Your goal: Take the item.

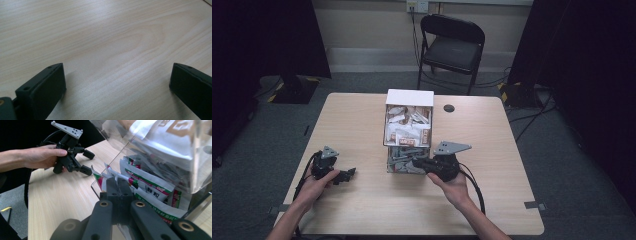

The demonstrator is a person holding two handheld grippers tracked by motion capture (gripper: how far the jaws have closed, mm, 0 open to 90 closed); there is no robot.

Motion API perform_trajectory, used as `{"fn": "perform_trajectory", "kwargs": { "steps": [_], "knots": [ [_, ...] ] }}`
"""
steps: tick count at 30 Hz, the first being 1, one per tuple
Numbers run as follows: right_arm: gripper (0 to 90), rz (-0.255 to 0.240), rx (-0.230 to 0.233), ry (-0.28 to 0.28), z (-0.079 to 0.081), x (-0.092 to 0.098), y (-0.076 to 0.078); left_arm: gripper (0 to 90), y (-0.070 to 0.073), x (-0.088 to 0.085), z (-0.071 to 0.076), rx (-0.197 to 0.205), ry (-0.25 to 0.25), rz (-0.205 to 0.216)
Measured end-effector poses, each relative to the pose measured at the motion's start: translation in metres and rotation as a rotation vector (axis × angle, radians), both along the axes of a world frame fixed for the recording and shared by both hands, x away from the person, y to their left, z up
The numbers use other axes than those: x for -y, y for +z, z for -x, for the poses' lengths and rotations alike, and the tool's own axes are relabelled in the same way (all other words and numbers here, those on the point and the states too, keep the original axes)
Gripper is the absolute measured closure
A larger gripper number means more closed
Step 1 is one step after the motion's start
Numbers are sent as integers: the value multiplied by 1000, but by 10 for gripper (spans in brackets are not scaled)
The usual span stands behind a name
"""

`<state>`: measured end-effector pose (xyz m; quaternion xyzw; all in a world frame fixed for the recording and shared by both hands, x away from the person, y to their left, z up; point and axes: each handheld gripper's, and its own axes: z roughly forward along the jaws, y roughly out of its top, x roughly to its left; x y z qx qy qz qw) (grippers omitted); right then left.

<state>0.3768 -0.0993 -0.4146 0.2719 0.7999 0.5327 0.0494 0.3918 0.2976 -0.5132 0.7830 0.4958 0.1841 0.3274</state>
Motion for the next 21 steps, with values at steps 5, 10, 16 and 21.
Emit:
{"fn": "perform_trajectory", "kwargs": {
  "steps": [5,10,16,21],
  "knots": [
    [900,-11,3,-2,0,2,3,1,0,0,0,0,0,0],
    [900,-22,8,-5,1,5,8,0,0,0,0,0,0,0],
    [900,-33,19,-3,4,6,13,0,0,0,0,0,0,0],
    [900,-43,23,-8,7,8,17,0,0,0,0,0,0,0]
  ]
}}
